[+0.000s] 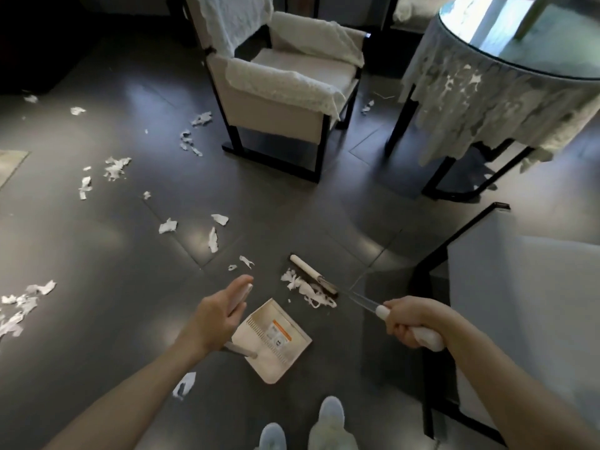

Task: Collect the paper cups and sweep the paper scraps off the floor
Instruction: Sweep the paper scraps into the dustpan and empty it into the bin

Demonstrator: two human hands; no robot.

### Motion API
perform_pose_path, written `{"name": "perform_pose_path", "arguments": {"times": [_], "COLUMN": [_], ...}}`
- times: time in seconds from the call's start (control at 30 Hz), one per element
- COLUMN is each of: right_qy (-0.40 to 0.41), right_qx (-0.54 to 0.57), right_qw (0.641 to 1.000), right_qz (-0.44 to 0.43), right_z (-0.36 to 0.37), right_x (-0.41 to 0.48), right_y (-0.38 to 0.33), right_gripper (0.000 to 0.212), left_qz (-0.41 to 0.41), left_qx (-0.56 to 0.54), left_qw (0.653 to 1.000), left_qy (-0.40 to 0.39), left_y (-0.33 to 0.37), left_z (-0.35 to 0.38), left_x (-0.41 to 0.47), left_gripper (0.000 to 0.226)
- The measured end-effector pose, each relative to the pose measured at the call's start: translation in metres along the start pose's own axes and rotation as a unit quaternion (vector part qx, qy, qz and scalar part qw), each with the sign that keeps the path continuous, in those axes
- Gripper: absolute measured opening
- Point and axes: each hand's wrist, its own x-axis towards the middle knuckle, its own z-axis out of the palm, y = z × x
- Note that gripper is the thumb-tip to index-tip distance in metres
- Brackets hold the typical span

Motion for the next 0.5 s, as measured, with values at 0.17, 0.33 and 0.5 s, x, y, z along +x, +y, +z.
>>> {"name": "perform_pose_path", "arguments": {"times": [0.17,0.33,0.5], "right_qy": [0.027,0.045,0.023], "right_qx": [0.054,0.054,-0.031], "right_qw": [0.998,0.996,0.998], "right_qz": [-0.023,-0.046,-0.047], "right_z": [-0.009,-0.009,0.003], "right_x": [-0.010,0.014,0.038], "right_y": [0.017,0.014,0.000], "right_gripper": [0.058,0.066,0.060], "left_qz": [-0.028,-0.052,-0.066], "left_qx": [0.008,0.014,-0.004], "left_qw": [0.999,0.997,0.994], "left_qy": [0.015,0.056,0.090], "left_y": [0.001,0.001,0.017], "left_z": [0.006,0.016,0.043], "left_x": [-0.012,-0.006,0.010], "left_gripper": [0.049,0.046,0.043]}}
